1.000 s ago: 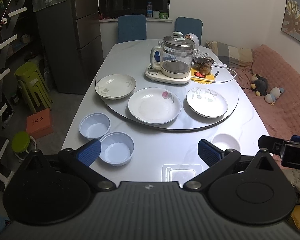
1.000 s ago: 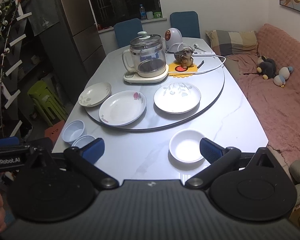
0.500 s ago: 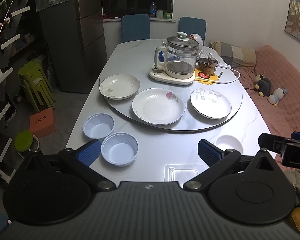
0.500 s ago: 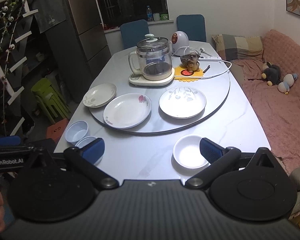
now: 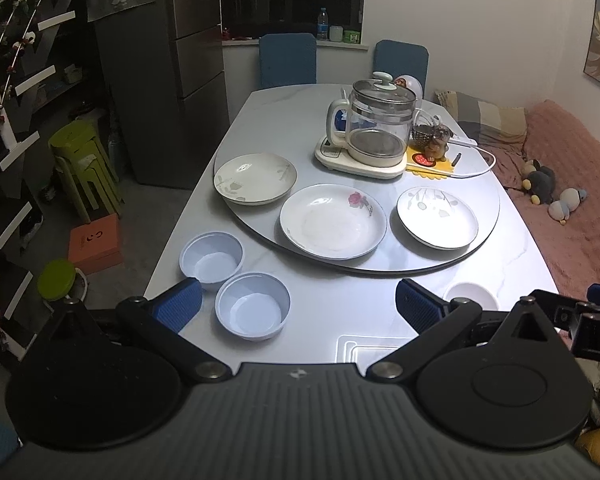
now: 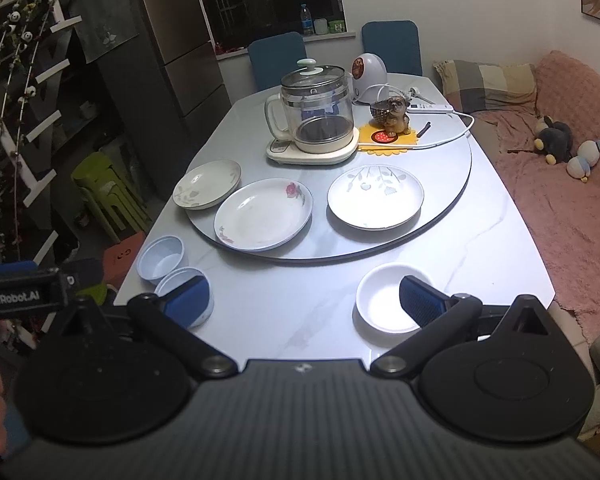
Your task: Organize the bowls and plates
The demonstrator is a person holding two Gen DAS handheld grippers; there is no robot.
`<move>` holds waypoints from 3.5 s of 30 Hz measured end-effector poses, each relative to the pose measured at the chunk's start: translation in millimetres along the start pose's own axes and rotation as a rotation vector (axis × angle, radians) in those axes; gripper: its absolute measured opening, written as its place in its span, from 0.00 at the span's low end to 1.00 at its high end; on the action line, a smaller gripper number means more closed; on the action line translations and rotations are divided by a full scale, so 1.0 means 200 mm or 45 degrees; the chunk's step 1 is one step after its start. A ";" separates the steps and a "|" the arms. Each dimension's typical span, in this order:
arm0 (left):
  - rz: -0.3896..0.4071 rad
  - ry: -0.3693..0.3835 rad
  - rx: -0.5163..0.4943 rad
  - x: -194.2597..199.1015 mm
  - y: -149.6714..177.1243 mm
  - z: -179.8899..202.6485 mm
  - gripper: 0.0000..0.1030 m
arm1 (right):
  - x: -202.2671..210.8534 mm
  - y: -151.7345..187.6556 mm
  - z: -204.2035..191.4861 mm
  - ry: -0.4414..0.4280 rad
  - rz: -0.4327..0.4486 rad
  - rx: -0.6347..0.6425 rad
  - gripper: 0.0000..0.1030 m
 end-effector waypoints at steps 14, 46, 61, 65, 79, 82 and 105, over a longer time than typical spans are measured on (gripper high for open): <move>0.012 0.013 0.011 -0.05 -0.03 -0.02 1.00 | -0.03 -0.05 -0.04 -0.016 0.014 0.032 1.00; 0.017 0.118 -0.011 -0.13 -0.11 -0.36 1.00 | -0.10 -0.13 -0.36 0.049 0.070 0.028 1.00; 0.019 0.087 0.014 -0.20 -0.16 -0.64 1.00 | -0.19 -0.16 -0.55 0.075 0.047 0.027 1.00; 0.020 0.072 0.012 -0.21 -0.19 -0.65 1.00 | -0.24 -0.18 -0.58 0.085 0.040 0.049 1.00; 0.009 -0.011 0.060 -0.44 -0.30 -0.72 1.00 | -0.49 -0.33 -0.66 0.007 0.018 0.105 1.00; -0.008 -0.014 0.079 -0.53 -0.34 -0.72 1.00 | -0.56 -0.36 -0.63 0.007 -0.006 0.095 1.00; -0.157 0.024 0.150 -1.48 -0.61 -0.64 1.00 | -1.24 -0.59 -0.47 -0.046 -0.182 0.103 0.78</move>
Point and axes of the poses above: each gripper's, at about its wrist camera, not at the fingertips, and x roughly against the way its jaws point, z to its right, y to its underside, the point moved 9 cm from there along -x, roughly the way its jaws point, and after that the axes turned 1 degree about z, right-handed, at the moved point
